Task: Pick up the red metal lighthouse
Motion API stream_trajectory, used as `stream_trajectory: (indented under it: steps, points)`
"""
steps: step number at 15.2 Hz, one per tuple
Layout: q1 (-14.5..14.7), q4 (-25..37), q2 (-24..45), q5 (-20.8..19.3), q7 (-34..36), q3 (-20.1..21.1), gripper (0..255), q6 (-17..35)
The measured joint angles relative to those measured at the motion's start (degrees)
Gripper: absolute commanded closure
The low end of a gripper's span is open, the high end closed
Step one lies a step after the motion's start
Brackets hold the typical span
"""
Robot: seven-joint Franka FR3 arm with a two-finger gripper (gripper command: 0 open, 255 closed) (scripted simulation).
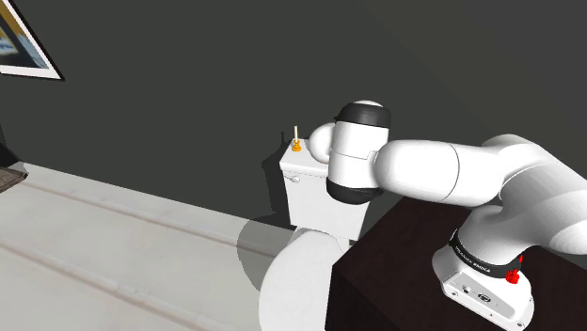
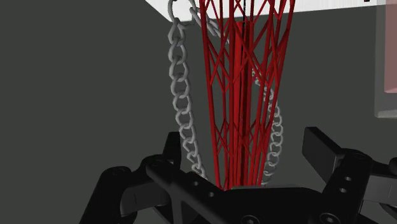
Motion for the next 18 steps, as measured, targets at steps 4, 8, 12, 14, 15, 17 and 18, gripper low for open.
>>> stream_trajectory:
  steps: [4,8,12,14,15,17,18]
  points:
    - [0.0,0.1,-0.4,0.1,0.3,0.1,255,0.0]
    - [0.0,0.2,-0.4,0.1,0.3,0.2,255,-0.1]
    - [0.0,0.1,-0.1,0.1,0.1,0.0,255,-0.1]
    - [0.2,-0.5,0.7,-0.2,-0.4,-0.4,255,0.1]
    - [0.5,-0.9,1.2,-0.4,-0.7,-0.8,255,0.1]
    - [0.9,-1.6,2.5,-0.7,-1.6,-1.4,255,-0.1]
    - [0.9,-1.9,3.1,-0.9,-2.0,-1.8,255,0.0]
